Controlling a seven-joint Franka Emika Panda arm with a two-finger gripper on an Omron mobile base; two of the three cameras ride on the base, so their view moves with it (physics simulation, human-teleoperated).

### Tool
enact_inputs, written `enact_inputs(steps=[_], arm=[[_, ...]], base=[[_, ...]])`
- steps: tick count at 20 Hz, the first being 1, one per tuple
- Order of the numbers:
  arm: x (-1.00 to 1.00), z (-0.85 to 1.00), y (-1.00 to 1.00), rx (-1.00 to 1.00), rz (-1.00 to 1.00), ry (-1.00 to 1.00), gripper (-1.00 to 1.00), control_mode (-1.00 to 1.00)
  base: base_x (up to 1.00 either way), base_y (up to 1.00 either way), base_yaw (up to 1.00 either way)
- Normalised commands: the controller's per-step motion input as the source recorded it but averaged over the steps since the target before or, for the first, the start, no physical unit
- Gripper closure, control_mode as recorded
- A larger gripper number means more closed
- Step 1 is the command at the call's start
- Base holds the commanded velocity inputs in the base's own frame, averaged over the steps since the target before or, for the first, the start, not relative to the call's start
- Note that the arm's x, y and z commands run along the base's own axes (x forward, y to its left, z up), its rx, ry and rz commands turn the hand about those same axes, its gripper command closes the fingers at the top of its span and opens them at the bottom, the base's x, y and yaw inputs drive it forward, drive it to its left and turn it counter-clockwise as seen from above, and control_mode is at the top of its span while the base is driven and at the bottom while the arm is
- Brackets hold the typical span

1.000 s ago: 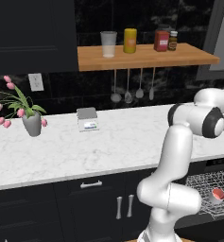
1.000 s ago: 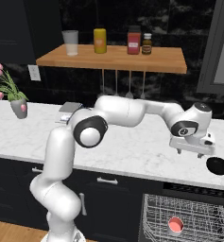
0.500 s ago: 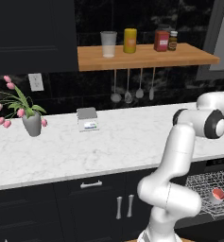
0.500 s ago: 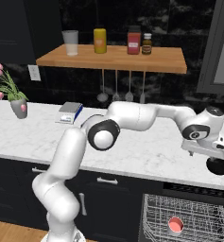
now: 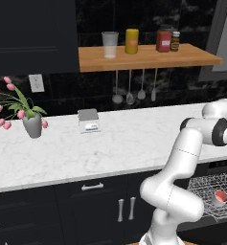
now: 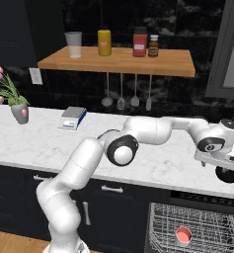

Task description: Pick up the cup and bowl from the counter, place them in the dishwasher, and close the dishwasher door.

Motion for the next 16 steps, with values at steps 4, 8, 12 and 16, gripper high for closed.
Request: enact_inputs(steps=[4,8,12,16], arm=[[0.25,-0.17,-0.15,0.02,0.00,0.00,-1.00,-1.00],[0.05,-0.15,-0.15,0.01,0.00,0.00,-1.00,-1.00],[0.00,-0.17,-0.12,0.00,0.00,0.00,-1.00,-1.00],[0.00,-0.20,-0.03,0.00,0.00,0.00,-1.00,-1.00]], base=[[0.00,0.00,0.00],[0.00,0.00,0.00],[0.00,0.00,0.00],[0.00,0.00,0.00]])
